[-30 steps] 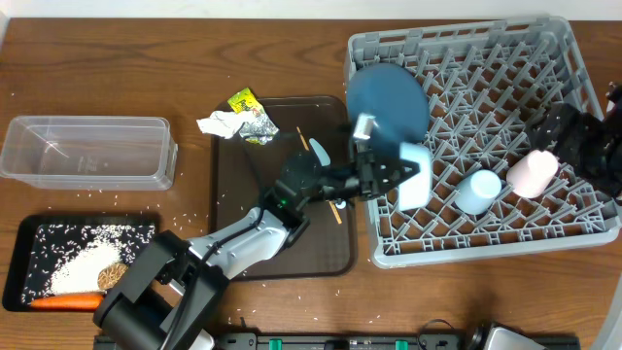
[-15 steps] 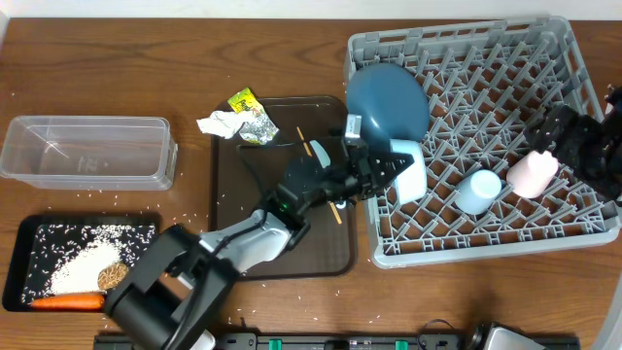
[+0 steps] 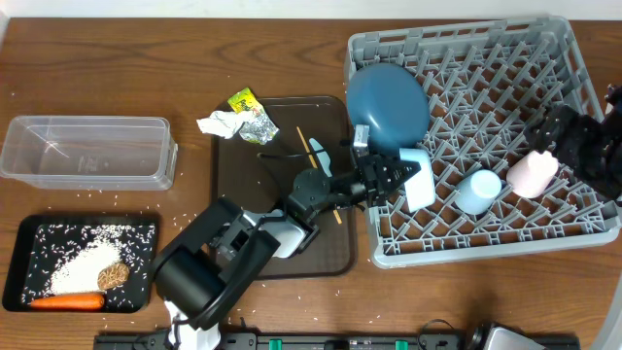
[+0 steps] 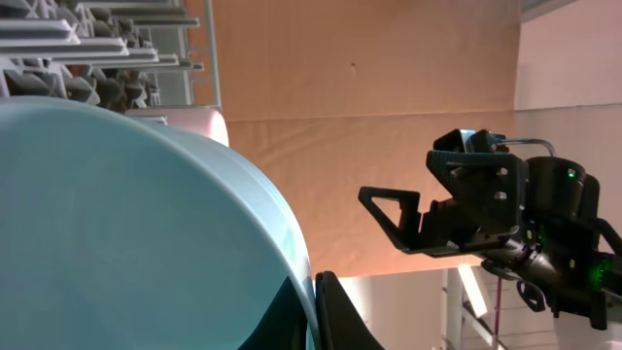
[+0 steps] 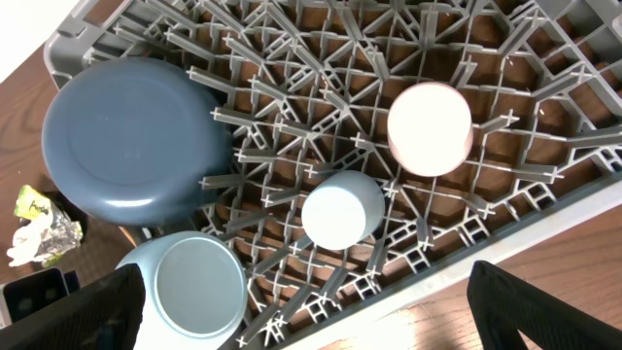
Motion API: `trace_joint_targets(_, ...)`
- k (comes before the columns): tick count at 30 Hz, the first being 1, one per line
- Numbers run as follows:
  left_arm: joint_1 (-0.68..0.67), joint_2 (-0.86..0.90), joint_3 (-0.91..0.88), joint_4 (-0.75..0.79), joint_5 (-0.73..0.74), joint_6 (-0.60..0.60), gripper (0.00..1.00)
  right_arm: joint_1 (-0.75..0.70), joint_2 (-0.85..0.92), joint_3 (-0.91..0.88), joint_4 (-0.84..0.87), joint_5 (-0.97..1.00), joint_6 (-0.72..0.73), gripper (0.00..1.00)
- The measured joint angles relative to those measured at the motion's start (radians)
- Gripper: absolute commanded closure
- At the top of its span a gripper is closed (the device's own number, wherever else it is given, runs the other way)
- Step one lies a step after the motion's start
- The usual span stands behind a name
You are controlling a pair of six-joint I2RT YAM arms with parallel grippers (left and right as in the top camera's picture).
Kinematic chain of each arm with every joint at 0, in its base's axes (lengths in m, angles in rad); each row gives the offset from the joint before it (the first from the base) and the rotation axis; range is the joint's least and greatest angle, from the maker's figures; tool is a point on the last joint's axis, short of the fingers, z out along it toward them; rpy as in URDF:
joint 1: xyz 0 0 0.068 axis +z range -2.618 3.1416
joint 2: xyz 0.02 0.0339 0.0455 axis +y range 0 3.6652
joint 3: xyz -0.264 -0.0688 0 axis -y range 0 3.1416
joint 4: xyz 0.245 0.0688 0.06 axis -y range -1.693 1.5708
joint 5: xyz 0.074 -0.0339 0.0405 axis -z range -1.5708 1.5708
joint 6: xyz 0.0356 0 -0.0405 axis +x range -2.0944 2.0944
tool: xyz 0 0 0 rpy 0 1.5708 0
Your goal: Sort waste into correct bins and load items into the dishwasher rack
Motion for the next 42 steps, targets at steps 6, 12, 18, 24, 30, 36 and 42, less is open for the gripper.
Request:
trace_joint_targets(6,0.0,0.029,0.0,0.023,0.003,-0.027,0.91,0.0,0.0,0.0,0.001,0.0,0.0,0.01)
trace_joint_targets(12,0.0,0.03,0.0,0.024,0.004,-0.039,0.66,0.0,0.0,0.0,0.001,0.0,0.0,0.01)
trace_joint_targets(18,0.003,0.03,0.0,0.026,0.009,-0.049,0.07,0.0,0.0,0.0,0.0,0.001,0.0,0.01)
trace_joint_targets(24,0.047,0.03,0.0,0.017,0.052,-0.05,0.02,0.0,0.0,0.0,0.0,0.003,0.0,0.01)
trace_joint_targets(30,0.108,0.03,0.0,0.006,0.11,-0.049,0.02,0.0,0.0,0.0,0.0,0.003,0.0,0.01)
trace_joint_targets(36,0.134,0.03,0.0,-0.101,0.163,-0.048,0.02,0.0,0.0,0.0,0.002,0.003,0.0,0.01)
trace_joint_targets(42,0.172,0.02,0.02,-0.184,0.218,-0.032,0.02,0.0,0.0,0.0,0.002,0.014,0.0,0.01)
